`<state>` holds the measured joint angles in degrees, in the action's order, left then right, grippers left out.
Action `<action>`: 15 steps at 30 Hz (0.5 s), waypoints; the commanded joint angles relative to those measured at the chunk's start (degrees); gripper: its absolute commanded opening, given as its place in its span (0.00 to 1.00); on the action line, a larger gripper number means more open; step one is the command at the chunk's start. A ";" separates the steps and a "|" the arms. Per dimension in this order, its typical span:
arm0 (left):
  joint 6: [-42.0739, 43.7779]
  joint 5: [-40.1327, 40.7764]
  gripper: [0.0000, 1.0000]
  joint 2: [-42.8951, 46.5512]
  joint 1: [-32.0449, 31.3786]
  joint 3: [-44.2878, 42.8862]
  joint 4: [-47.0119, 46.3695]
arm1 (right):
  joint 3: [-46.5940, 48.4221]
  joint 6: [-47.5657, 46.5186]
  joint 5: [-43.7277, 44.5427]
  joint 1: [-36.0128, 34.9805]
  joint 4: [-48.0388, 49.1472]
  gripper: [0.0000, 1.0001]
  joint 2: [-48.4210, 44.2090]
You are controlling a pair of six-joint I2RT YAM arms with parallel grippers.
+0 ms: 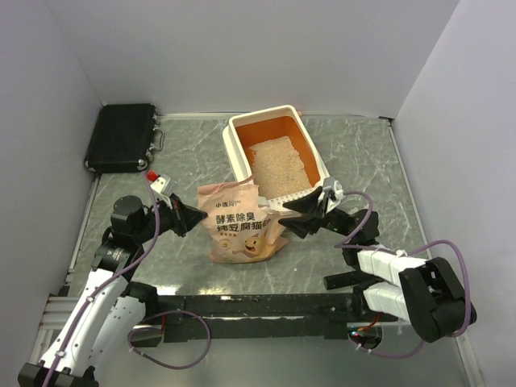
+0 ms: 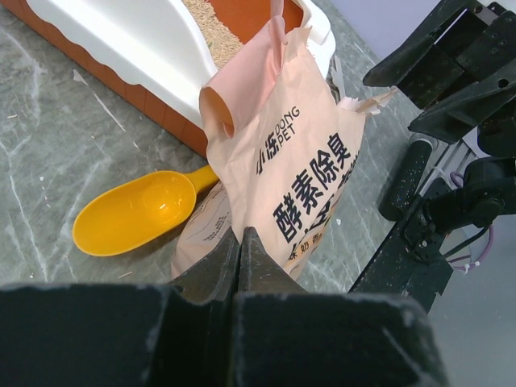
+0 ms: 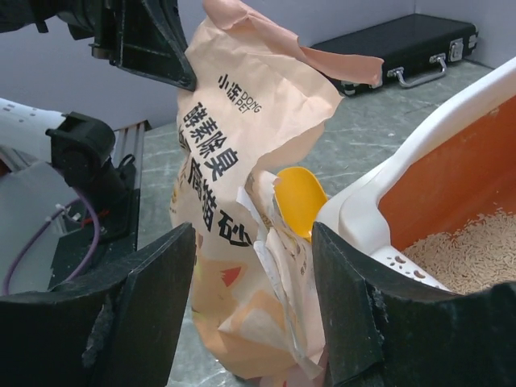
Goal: Fill the litter box with clean litter
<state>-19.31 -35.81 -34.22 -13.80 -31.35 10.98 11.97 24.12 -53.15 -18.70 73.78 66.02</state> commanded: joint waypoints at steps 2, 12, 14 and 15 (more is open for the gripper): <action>0.06 -1.36 0.01 1.26 0.44 -0.55 -4.57 | 1.48 -0.48 -2.23 0.24 9.01 0.66 1.65; 0.06 -1.36 0.01 1.26 0.44 -0.55 -4.57 | 1.56 -1.53 -0.91 0.15 8.05 0.65 3.15; 0.06 -1.54 0.01 0.91 0.44 -0.55 -4.57 | 1.74 -1.36 -0.82 0.24 8.31 0.64 3.59; 0.06 -1.54 0.01 0.91 0.44 -0.55 -4.65 | 1.74 -1.27 -0.82 0.15 8.66 0.64 4.20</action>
<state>-19.31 -36.14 -33.95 -13.78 -31.18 10.81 12.12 24.12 -53.36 -18.70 73.84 68.90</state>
